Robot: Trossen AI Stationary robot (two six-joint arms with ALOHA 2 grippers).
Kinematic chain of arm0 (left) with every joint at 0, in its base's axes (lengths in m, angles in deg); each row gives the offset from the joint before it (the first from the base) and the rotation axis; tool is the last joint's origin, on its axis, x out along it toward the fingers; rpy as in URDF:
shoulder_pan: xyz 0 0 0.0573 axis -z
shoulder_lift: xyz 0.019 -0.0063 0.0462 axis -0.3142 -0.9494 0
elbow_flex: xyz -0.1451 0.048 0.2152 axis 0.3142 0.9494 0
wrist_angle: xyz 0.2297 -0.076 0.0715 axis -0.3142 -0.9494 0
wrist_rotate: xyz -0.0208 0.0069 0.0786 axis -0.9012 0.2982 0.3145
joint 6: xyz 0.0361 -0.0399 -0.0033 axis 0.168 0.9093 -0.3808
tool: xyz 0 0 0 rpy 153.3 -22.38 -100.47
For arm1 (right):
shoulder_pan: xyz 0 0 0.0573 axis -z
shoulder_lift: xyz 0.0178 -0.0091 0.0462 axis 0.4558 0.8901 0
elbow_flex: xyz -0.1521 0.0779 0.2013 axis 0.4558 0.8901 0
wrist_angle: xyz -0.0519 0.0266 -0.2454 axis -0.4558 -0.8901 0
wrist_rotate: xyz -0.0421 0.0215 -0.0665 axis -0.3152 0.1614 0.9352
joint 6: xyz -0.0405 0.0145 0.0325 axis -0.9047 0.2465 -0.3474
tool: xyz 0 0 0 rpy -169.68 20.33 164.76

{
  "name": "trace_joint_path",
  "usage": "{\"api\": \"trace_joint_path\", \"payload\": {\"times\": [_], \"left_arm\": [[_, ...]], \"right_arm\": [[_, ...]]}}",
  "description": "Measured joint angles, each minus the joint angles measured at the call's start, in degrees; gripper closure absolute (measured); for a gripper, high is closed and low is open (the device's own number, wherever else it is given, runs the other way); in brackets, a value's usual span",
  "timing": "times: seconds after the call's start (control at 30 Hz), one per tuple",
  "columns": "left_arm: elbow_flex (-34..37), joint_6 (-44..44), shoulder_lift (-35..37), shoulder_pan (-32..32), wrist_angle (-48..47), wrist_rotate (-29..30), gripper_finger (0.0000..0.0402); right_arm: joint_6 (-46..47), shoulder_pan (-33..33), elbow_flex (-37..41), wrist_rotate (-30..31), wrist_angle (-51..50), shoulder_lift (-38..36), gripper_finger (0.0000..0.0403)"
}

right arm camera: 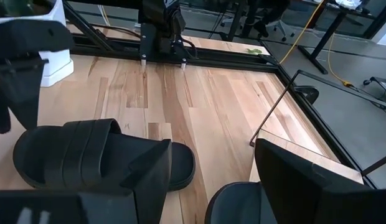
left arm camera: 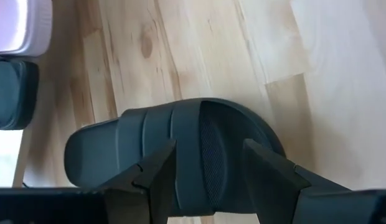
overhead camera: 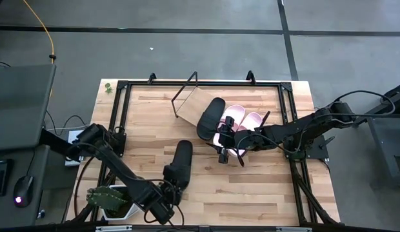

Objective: Pick and place slides into the shelf
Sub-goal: Put the black slide to the shelf

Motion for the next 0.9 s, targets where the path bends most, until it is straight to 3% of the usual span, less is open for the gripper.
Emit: {"api": "trace_joint_path", "payload": {"times": [0.9], "left_arm": [[0.09, 1.08, -7.33, 0.00, 0.85, 7.49, 0.0236]], "right_arm": [[-0.07, 0.00, 0.00, 0.09, -1.27, 0.00, 0.0181]]}}
